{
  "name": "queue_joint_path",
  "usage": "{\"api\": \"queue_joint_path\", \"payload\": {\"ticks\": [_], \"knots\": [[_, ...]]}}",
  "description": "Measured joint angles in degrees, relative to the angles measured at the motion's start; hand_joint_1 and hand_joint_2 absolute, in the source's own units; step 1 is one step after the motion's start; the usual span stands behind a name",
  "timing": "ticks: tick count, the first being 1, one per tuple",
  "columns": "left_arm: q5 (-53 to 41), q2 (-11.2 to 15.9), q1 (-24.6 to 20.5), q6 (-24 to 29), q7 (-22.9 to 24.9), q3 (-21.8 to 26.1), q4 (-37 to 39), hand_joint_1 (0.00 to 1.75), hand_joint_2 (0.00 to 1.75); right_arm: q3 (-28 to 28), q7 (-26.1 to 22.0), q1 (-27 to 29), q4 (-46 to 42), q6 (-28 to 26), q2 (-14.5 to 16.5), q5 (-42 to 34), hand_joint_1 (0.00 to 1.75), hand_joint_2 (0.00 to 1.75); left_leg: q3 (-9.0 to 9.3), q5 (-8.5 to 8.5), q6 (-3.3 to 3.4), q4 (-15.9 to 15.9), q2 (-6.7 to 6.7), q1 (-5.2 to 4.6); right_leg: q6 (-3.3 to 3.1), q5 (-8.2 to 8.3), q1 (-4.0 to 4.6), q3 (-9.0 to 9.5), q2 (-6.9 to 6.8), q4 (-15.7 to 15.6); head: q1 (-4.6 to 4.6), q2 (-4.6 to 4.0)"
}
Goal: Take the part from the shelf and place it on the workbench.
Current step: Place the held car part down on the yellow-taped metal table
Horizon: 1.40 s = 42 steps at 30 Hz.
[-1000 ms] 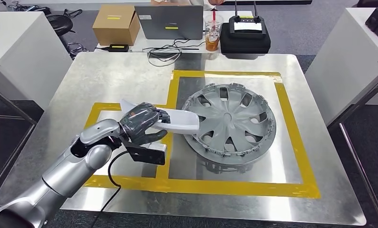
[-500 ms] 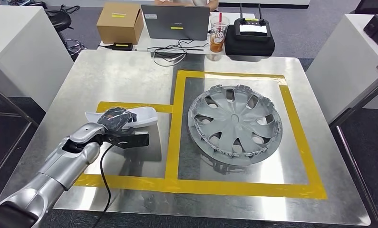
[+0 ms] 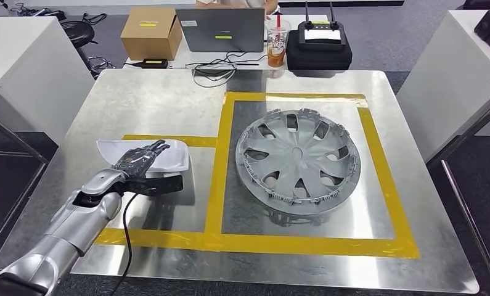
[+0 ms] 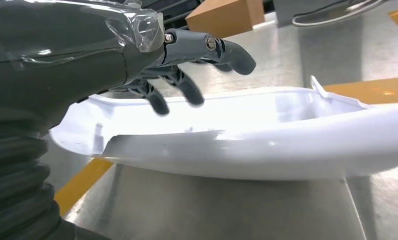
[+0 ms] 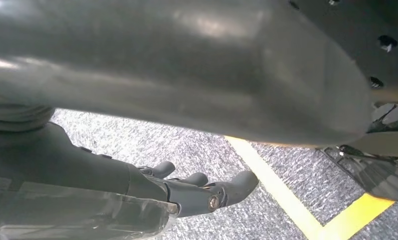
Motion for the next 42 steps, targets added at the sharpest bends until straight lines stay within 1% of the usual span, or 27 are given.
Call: {"api": "queue_joint_path", "payload": {"ticks": [2,3,4,6,8,11,13,14,16,17,18,19,20,21,22,24,27,28,29,31,32,33,34,35,37,39,42], "knots": [[0.0,0.0,0.3,0.0,0.0,0.1,0.2,0.0,1.75,0.1,0.0,0.0,0.0,0.0,0.1,0.0,0.0,0.0,-3.56,-2.42,-0.39,7.1,0.03,0.34,-0.04,-0.04,0.05,0.02,0.0,0.0,-0.02,0.0],[0.0,0.0,0.5,0.0,0.0,0.2,0.2,0.0,1.75,0.1,0.0,0.0,0.0,0.0,0.1,0.0,0.0,0.0,-4.2,-2.22,-0.45,8.1,0.03,0.45,-0.05,-0.06,0.06,0.08,0.01,0.0,-0.02,0.0],[0.0,0.0,0.5,0.0,0.0,0.3,0.3,0.0,1.75,0.1,0.0,0.0,0.0,0.0,0.1,0.0,0.0,0.0,-3.62,-0.89,-0.42,6.7,0.04,0.53,-0.05,-0.09,0.06,0.18,0.02,0.0,-0.02,0.0],[0.0,0.0,0.5,0.0,0.0,0.6,0.3,0.0,1.75,0.2,0.0,-0.1,0.0,0.0,0.1,0.0,0.0,0.0,0.02,3.23,-0.09,-1.0,0.05,0.57,-0.04,-0.13,0.08,0.39,0.05,0.0,-0.02,0.0],[0.0,0.0,0.2,0.0,0.0,0.7,0.3,0.0,1.75,0.2,0.0,-0.2,0.0,0.0,0.2,0.0,0.0,0.0,3.25,5.35,0.4,-7.5,0.03,0.35,0.26,-0.21,0.37,0.29,0.08,0.1,0.02,0.0],[0.0,0.0,0.0,0.1,0.0,0.8,0.3,0.0,1.75,0.3,0.0,-0.1,0.0,0.0,0.3,0.0,0.0,0.0,4.06,5.46,1.17,-9.2,-0.01,0.12,1.17,-0.12,0.52,0.07,0.08,0.0,0.02,0.0],[0.0,-0.1,-0.1,0.1,0.0,0.9,0.3,0.0,1.75,0.3,0.0,-0.2,0.0,0.0,0.3,0.0,0.0,0.0,4.5,5.94,1.93,-9.9,0.07,0.29,1.44,-1.14,0.49,-0.74,0.02,1.7,0.15,-0.01],[0.0,-0.1,-0.1,0.1,0.0,0.9,0.3,0.0,1.75,0.3,0.0,-0.2,0.0,0.0,0.3,0.0,0.0,0.0,4.68,6.16,2.25,-10.2,0.12,0.38,1.32,-2.41,0.48,-1.99,-0.01,4.3,0.21,-0.01],[0.0,-0.2,-0.1,0.1,0.0,0.9,0.3,0.0,1.75,0.3,0.0,-0.1,0.0,0.0,0.3,0.0,0.0,0.0,4.57,6.29,2.57,-10.3,0.17,0.21,1.0,-5.68,0.42,-5.83,-0.04,12.2,0.3,0.0],[0.0,-0.3,0.0,0.2,0.0,0.9,0.4,0.0,1.31,0.3,0.0,-0.1,0.0,0.0,0.3,0.0,0.0,0.0,4.49,6.3,2.61,-10.3,0.15,0.13,1.08,-6.75,0.41,-7.5,-0.04,15.6,0.3,0.0],[0.0,-0.3,0.1,0.3,0.0,1.0,0.4,0.0,0.87,0.3,0.0,-0.1,0.0,0.0,0.3,0.0,0.0,0.0,4.45,6.3,2.63,-10.2,0.12,0.07,1.35,-7.03,0.39,-8.28,-0.04,17.2,0.31,0.0],[0.3,-0.4,0.3,0.5,-0.1,1.1,0.3,0.0,0.44,0.3,0.0,-0.1,0.0,0.0,0.3,0.0,0.0,0.0,4.44,6.29,2.6,-10.2,0.09,0.05,1.77,-6.4,0.34,-7.9,-0.05,16.4,0.33,0.0],[1.0,-0.5,0.7,0.9,-0.7,1.5,0.1,0.0,0.0,0.4,0.0,-0.1,0.0,0.0,0.2,0.0,0.0,0.0,4.44,6.23,2.51,-10.0,0.07,0.05,2.25,-4.99,0.26,-6.24,-0.07,13.1,0.32,0.0],[2.5,-0.7,1.3,1.4,-2.0,2.1,-0.5,0.0,0.0,0.4,0.0,-0.1,0.0,0.0,0.2,0.0,0.0,0.0,4.41,6.1,2.34,-9.8,0.06,0.03,2.63,-3.39,0.15,-3.96,-0.1,8.6,0.33,0.0],[5.2,-1.0,2.2,1.8,-4.3,3.2,-1.4,0.0,0.0,0.4,0.0,-0.1,0.0,0.0,0.1,0.0,0.0,0.0,4.29,5.9,2.07,-9.4,0.07,-0.09,2.67,-2.06,0.15,-1.93,-0.1,4.6,0.32,0.0],[12.8,-1.8,4.3,2.4,-10.7,6.0,-4.2,0.0,0.0,0.4,-0.2,-0.1,0.0,0.0,0.1,0.0,0.0,0.0,4.03,5.59,1.53,-8.9,0.06,-0.32,2.01,-0.89,0.27,0.07,-0.08,0.8,0.25,0.0],[27.2,-4.1,7.8,1.4,-19.7,11.0,-10.0,0.0,0.0,0.4,-0.5,0.1,0.0,0.0,0.0,-0.5,0.0,0.0,3.77,5.21,0.87,-8.5,0.07,-0.22,0.87,-0.68,0.22,0.12,-0.02,0.6,0.21,0.0],[32.6,-4.9,9.1,0.2,-22.0,12.7,-12.6,0.0,0.0,0.4,-0.6,0.2,0.0,-0.1,0.0,-0.6,0.0,0.0,3.3,4.37,0.57,-7.5,0.09,-0.1,0.59,-0.64,0.07,0.19,0.01,0.6,0.1,0.0],[38.3,-5.8,10.2,-1.4,-24.1,14.4,-15.5,0.0,0.0,0.4,-0.7,0.3,0.0,-0.1,0.0,-0.7,0.0,0.0,2.33,2.9,0.25,-5.3,0.11,0.03,0.31,-0.52,-0.1,0.26,0.0,0.6,0.01,0.0],[51.4,-7.5,13.3,-7.3,-28.0,17.4,-22.8,0.0,0.0,0.3,-1.0,0.6,0.0,-0.1,0.4,-1.3,0.0,0.0,-0.9,-1.23,-0.26,2.1,0.17,0.29,-0.01,-0.42,-0.05,0.24,0.01,0.6,-0.19,0.0],[59.8,-8.2,15.6,-12.0,-29.1,19.0,-28.2,0.0,0.0,0.3,-1.1,0.7,0.0,-0.1,0.7,-1.7,0.0,0.0,-2.46,-2.84,-0.4,5.8,0.19,0.4,-0.07,-0.35,0.0,0.2,0.1,0.7,-0.19,0.0],[69.4,-8.9,17.9,-17.2,-29.0,20.8,-34.6,0.0,0.0,0.3,-1.1,0.9,0.0,-0.2,1.3,-2.1,0.0,0.0,-3.29,-3.49,-0.45,8.0,0.2,0.47,-0.08,-0.36,0.06,0.16,0.24,0.7,-0.2,0.0],[78.6,-9.4,20.1,-21.4,-27.9,22.7,-41.0,0.0,0.0,0.3,-1.0,1.1,0.0,-0.5,1.9,-2.3,0.0,0.0,-3.02,-2.93,-0.41,7.8,0.2,0.52,-0.08,-0.36,0.12,0.16,0.38,0.7,-0.22,0.0],[86.8,-9.9,21.7,-24.4,-26.3,24.5,-46.9,0.0,0.0,0.3,-0.8,1.3,0.0,-0.8,2.5,-2.4,0.0,0.0,-1.69,-1.43,-0.28,5.4,0.2,0.55,-0.08,-0.37,0.19,0.19,0.48,0.7,-0.22,0.0],[95.0,-10.6,23.6,-26.1,-24.6,27.6,-55.0,0.0,0.0,0.2,-0.5,1.4,0.0,-1.2,3.7,-2.4,0.0,0.0,2.75,2.03,0.43,-3.1,0.23,0.34,-0.02,-0.36,0.38,0.24,0.49,0.7,-0.22,0.0],[93.1,-11.2,24.9,-26.6,-25.3,29.6,-60.2,0.0,0.0,0.2,-0.4,1.3,0.0,-1.3,4.6,-2.2,0.0,0.0,5.25,3.56,1.14,-8.1,0.22,-0.06,0.34,-0.24,0.53,0.16,0.31,0.7,-0.2,0.0],[86.8,-11.8,26.6,-26.8,-27.0,31.2,-64.6,0.0,0.0,0.3,-0.5,1.0,0.0,-1.3,5.0,-1.8,0.0,0.0,5.26,4.49,1.88,-8.9,0.15,-0.25,1.34,0.06,0.48,-0.09,0.01,0.6,-0.16,0.0]]}}
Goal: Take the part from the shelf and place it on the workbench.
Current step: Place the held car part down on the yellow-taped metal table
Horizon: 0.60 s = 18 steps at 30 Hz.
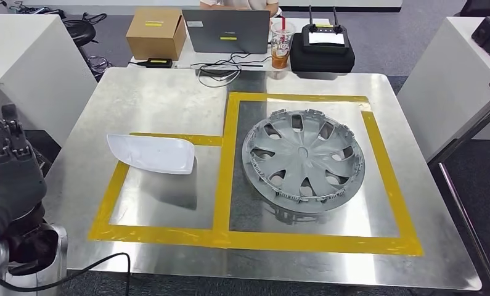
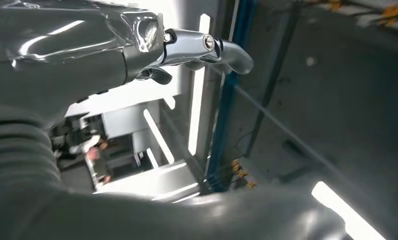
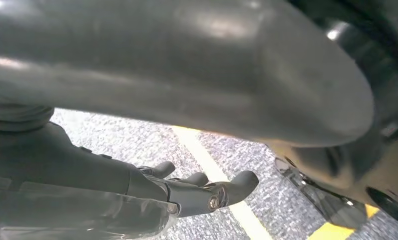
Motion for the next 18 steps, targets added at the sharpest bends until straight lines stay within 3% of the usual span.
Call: {"api": "queue_joint_path", "payload": {"ticks": [2,5,6,7,8,10,12,15,16,17,18], "knots": [[-0.9,-0.4,0.9,0.1,-0.7,0.6,-1.7,0.0,0.0,0.0,-0.1,-0.2,0.0,0.0,0.0,0.1,0.0,0.0,-0.23,1.11,0.7,-0.8,0.11,0.23,-0.02,-1.98,0.01,-0.99,-0.09,2.2,0.07,0.0],[-1.5,-0.7,2.5,0.1,-1.1,1.2,-3.1,0.0,0.0,0.0,-0.2,-0.2,0.0,0.1,-0.1,0.2,0.0,0.0,-1.74,2.57,1.28,-1.0,0.18,0.2,-0.61,-8.48,-0.03,-4.53,-0.15,12.5,0.1,0.0],[-1.7,-0.8,3.0,0.2,-1.1,1.3,-3.3,0.0,0.0,0.0,-0.3,-0.2,0.0,0.1,-0.1,0.2,0.0,0.0,-2.43,3.06,1.28,-0.9,0.17,0.15,-0.44,-9.77,-0.05,-5.08,-0.15,15.2,0.09,0.0],[-2.0,-0.9,3.5,0.3,-1.1,1.3,-3.4,0.0,0.0,0.0,-0.3,-0.3,0.0,0.1,-0.2,0.2,0.0,0.0,-3.13,3.57,1.23,-0.9,0.15,0.11,-0.06,-10.09,-0.06,-4.61,-0.15,16.0,0.09,0.0],[-2.4,-0.9,3.9,0.4,-1.0,1.4,-3.5,0.0,0.0,0.0,-0.3,-0.3,0.0,0.2,-0.2,0.2,0.0,0.0,-3.8,4.07,1.12,-0.8,0.13,0.1,0.43,-9.48,-0.07,-2.97,-0.16,14.4,0.1,0.0],[-3.6,-1.0,4.8,0.9,-0.6,1.5,-3.6,0.0,0.0,0.0,-0.3,-0.6,0.0,0.2,-0.2,0.1,0.0,0.0,-5.03,5.02,0.72,-0.6,0.09,0.06,1.04,-7.63,-0.08,2.96,-0.16,6.1,0.09,0.0],[-5.2,-0.9,5.8,1.4,-0.5,1.7,-3.5,0.0,0.0,0.0,-0.2,-0.7,0.1,0.1,-0.2,-0.1,0.0,0.0,-5.72,5.86,0.11,-0.3,0.13,-0.06,0.54,-6.62,0.13,6.81,0.03,-0.1,-0.03,0.0],[-8.2,-0.8,7.5,2.1,-0.4,1.7,-2.9,0.0,0.0,0.0,-0.1,-0.7,0.1,0.0,-0.2,-0.5,0.0,0.0,-5.99,6.97,-0.91,-0.3,0.1,0.02,-0.82,-5.86,0.31,6.42,0.13,-1.1,0.0,0.0],[-9.0,-0.7,8.2,2.3,-0.4,1.8,-2.7,0.0,0.0,0.0,-0.1,-0.6,0.2,0.1,-0.2,-0.5,0.0,0.0,-6.3,6.42,-1.23,-0.1,0.07,0.13,-1.25,-5.32,0.2,6.0,0.03,-1.1,-0.02,0.0],[-9.5,-0.6,8.8,2.5,-0.5,1.9,-2.4,0.0,0.0,0.0,-0.1,-0.6,0.2,0.1,-0.2,-0.6,0.0,0.0,-6.8,4.7,-1.59,1.1,0.07,0.28,-1.63,-4.68,0.04,5.45,-0.12,-1.2,-0.06,0.0],[-9.9,-0.6,9.2,2.5,-0.5,2.0,-2.1,0.0,0.0,0.0,-0.1,-0.5,0.2,0.1,-0.2,-0.6,0.0,0.0,-7.58,1.93,-1.95,3.6,0.09,0.46,-1.89,-4.0,-0.08,4.78,-0.27,-1.2,-0.1,0.0]]}}
